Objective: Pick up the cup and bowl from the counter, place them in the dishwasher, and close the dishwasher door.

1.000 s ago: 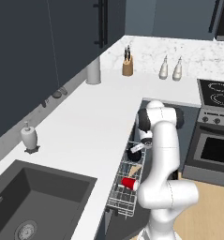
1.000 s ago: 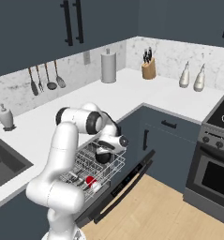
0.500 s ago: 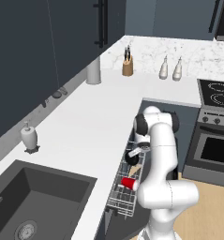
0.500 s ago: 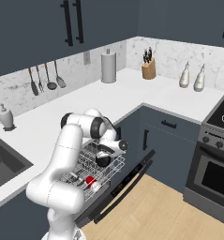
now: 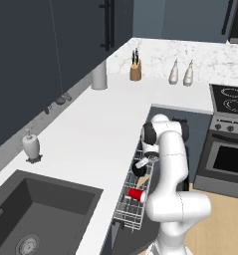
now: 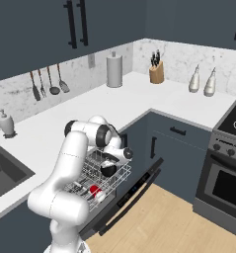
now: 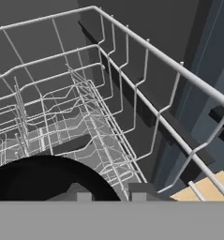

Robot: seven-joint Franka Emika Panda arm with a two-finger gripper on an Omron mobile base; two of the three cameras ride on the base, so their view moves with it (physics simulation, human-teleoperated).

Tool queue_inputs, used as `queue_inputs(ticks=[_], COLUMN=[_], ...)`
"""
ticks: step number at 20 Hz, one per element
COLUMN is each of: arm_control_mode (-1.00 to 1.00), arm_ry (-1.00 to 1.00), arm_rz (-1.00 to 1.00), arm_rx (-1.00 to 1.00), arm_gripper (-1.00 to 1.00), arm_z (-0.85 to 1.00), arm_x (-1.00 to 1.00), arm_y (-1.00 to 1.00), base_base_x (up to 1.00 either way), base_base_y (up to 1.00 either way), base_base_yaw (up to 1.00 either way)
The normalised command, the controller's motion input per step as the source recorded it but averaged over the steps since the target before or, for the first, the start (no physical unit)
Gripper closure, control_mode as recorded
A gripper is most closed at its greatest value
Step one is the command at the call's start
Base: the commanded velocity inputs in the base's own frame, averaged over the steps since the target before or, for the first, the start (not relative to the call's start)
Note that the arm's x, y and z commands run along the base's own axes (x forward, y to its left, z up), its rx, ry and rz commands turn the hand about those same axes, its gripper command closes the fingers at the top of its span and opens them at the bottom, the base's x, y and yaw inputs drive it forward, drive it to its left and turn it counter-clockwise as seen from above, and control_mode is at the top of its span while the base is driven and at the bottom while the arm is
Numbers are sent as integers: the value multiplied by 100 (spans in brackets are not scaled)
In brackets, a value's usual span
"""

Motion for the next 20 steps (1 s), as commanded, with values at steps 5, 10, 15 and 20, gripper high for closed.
queue_inputs(ticks=[5,10,15,20], arm_control_mode=[-100,-100,-100,-100], arm_ry=[-6,-9,-1,3], arm_rz=[1,0,-1,0], arm_rx=[0,0,-1,-7], arm_gripper=[-100,-100,-100,-100], arm_z=[1,44,85,100], arm_x=[-11,-36,-84,-86], arm_y=[0,0,-5,-19], base_base_x=[0,0,0,0], base_base_y=[0,0,0,0], base_base_yaw=[0,0,0,0])
